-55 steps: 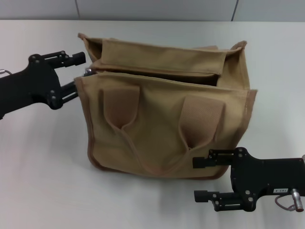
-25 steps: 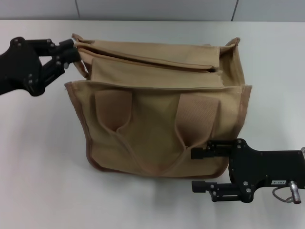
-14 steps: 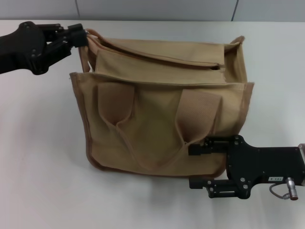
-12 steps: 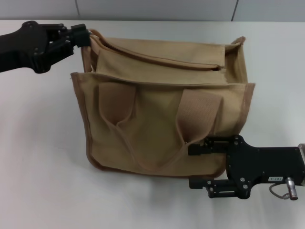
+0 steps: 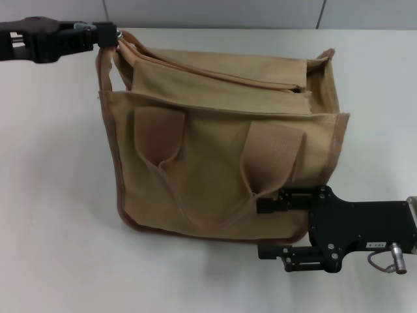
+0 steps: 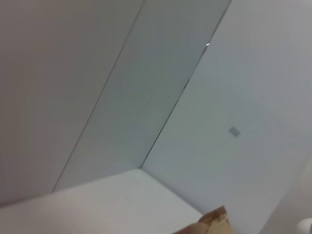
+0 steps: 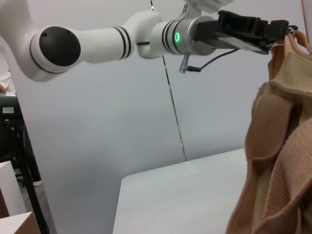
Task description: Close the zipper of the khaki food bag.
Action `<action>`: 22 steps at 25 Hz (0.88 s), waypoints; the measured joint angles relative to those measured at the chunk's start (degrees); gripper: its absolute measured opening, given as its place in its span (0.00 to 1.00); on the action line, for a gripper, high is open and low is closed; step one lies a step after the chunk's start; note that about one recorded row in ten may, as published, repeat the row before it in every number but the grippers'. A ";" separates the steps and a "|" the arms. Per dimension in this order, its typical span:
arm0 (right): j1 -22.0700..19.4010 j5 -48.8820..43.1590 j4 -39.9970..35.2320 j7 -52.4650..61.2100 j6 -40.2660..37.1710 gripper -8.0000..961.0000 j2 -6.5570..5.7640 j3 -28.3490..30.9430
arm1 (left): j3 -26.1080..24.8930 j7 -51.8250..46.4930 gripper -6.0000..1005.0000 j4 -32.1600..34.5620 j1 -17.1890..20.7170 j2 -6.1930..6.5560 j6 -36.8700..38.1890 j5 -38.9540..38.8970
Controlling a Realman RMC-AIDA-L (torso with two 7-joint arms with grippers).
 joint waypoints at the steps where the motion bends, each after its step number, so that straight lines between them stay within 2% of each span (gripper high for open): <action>1: 0.00 0.00 0.00 -0.03 0.00 0.71 -0.02 -0.12 | 0.13 -3.97 0.12 0.30 -0.99 0.81 0.21 1.49; 2: 0.00 0.00 0.00 -0.03 0.00 0.71 -0.02 -0.12 | 0.13 -3.97 0.12 0.30 -0.99 0.81 0.21 1.49; 4: -0.02 0.00 0.00 -0.07 0.00 0.71 -0.04 -0.27 | 0.74 -9.62 0.12 -0.12 -2.70 1.86 0.42 4.16; 7: -0.08 -0.02 0.00 -0.25 -0.10 0.71 -0.06 -0.30 | 1.40 -13.87 0.12 -0.42 -4.73 2.53 0.42 6.62; 13: -0.09 -0.14 0.00 -1.24 -0.43 0.71 -0.07 -0.29 | 1.19 -16.49 0.11 0.98 -7.02 3.70 0.77 6.98; 18: -0.06 -0.28 0.00 -1.35 -0.48 0.71 -0.07 -0.37 | 1.87 -20.42 0.07 1.32 -8.69 6.02 1.34 7.58; 22: -0.04 -0.32 0.00 -1.47 -0.51 0.71 -0.07 -0.38 | 2.70 -23.28 0.04 0.65 -9.61 7.03 2.31 9.18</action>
